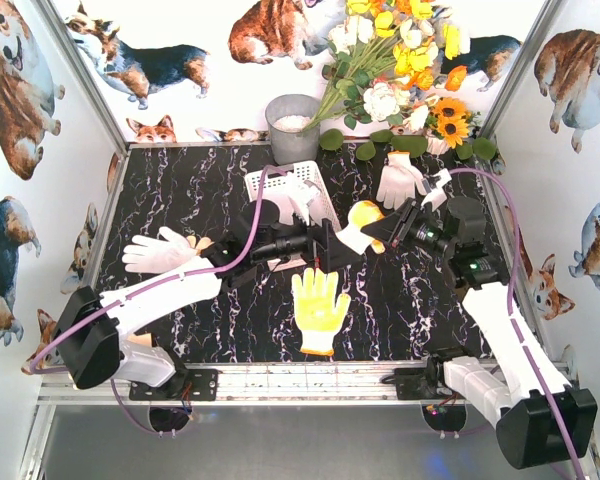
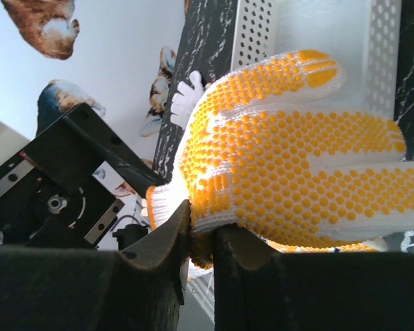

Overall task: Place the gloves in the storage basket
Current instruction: Pick up the glove from the center of the board.

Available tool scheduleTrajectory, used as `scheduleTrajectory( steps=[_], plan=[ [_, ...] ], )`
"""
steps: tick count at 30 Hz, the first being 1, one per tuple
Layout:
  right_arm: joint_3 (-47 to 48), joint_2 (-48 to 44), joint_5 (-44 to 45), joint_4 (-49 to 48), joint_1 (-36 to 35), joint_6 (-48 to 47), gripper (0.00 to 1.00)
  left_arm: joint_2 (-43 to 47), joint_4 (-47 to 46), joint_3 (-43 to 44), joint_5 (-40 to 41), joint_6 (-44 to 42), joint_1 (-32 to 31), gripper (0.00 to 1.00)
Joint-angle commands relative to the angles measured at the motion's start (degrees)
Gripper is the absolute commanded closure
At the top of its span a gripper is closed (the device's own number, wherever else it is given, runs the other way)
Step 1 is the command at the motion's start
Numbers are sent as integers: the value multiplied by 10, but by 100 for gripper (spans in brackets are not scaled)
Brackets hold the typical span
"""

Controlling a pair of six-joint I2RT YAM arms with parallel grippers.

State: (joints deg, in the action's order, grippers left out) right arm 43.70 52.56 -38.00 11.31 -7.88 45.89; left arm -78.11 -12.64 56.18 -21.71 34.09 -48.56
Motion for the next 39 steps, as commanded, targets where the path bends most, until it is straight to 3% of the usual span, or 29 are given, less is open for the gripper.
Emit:
scheduleTrajectory(
  steps=[1, 7, 9, 11, 13, 15, 18, 22, 26, 29, 34, 39],
  plan=[
    [5, -19, -49, -81, -5, 23, 88, 6, -94, -18, -1, 64, 0, 15],
    [6, -38, -71, -78, -9, 18, 85, 2, -52, 12, 36, 34, 0, 39],
    [1, -41, -69, -79, -10, 18, 84, -1, -39, 31, 43, 19, 0, 54],
    [-4, -42, -67, -79, -10, 17, 83, -6, -40, 42, 39, 14, 0, 82],
    [-5, -43, -64, -65, -10, 10, 81, -10, -13, 59, 35, -5, 0, 100],
    [-5, -49, -46, -35, -10, -5, 75, -9, 50, 78, 44, -38, 0, 100],
    [12, -80, 4, 61, -10, -52, 50, 3, 130, 93, 48, -97, 4, 100],
    [36, -121, 74, 142, -10, -96, 28, 9, 276, 134, 5, -227, 17, 100],
    [56, -127, 61, 152, -10, -114, 21, -6, 440, 195, -45, -392, 19, 100],
    [54, -112, 17, 129, -10, -122, 15, -23, 522, 230, -107, -459, 19, 100],
    [50, -92, -43, 96, -26, -133, 10, -48, 622, 268, -151, -522, 19, 100],
    [57, -74, -128, 74, -45, -151, 10, -42, 634, 273, -206, -534, 18, 100]
  ],
)
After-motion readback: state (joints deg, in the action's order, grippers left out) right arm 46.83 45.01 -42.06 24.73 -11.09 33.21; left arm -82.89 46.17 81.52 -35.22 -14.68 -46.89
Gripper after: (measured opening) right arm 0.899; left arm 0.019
